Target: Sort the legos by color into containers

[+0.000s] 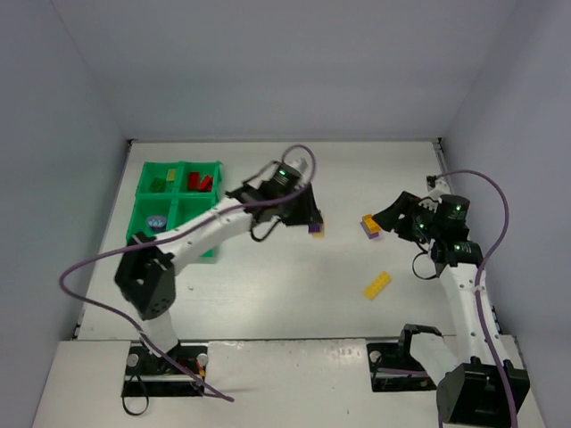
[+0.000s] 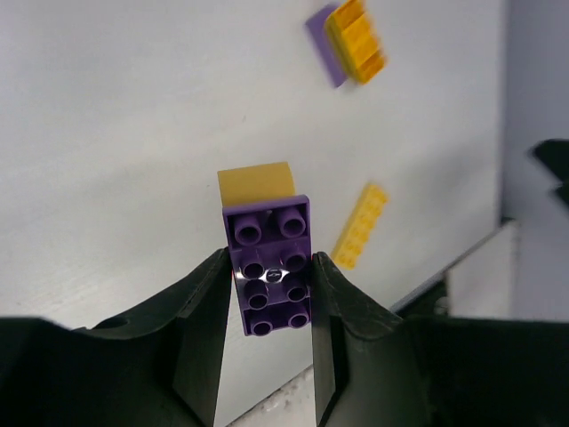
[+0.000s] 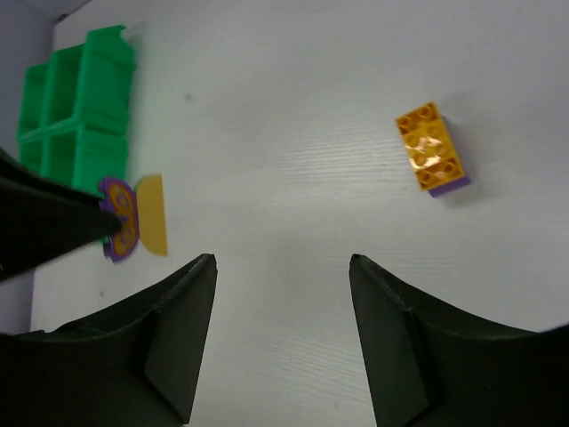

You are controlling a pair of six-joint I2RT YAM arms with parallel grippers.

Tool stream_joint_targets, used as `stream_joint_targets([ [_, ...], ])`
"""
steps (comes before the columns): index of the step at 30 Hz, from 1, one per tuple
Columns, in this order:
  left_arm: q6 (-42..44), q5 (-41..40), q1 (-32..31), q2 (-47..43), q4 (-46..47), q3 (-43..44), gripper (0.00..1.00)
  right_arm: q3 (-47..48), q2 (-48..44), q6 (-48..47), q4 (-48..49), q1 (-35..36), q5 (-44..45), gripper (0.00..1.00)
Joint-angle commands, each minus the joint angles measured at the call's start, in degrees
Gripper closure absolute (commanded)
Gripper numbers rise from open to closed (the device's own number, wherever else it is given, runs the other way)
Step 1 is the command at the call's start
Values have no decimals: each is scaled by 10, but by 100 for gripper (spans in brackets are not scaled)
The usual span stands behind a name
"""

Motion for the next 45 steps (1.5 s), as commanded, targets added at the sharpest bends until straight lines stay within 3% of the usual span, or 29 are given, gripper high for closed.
stream_joint_targets([
  [1,33,152,69,-92,164,-55,100,17,2,0,83,15,-144,42],
  [5,23,282,143,-157,319,-148,100,22,18,35,179,51,-238,43],
  [8,9,405,180,-176,396,-176,100,33,38,77,254,98,-294,48],
  [11,-44,471,199,-187,518,-201,100,48,70,128,344,147,-347,48],
  [17,-132,531,206,-181,683,-225,100,75,122,190,455,183,-381,38],
  [21,-180,550,208,-172,775,-231,100,95,144,197,473,185,-396,37],
  [38,-245,565,207,-127,848,-204,100,125,157,186,478,223,-397,41],
  [45,-259,568,205,-123,863,-201,100,119,161,178,476,228,-376,59],
])
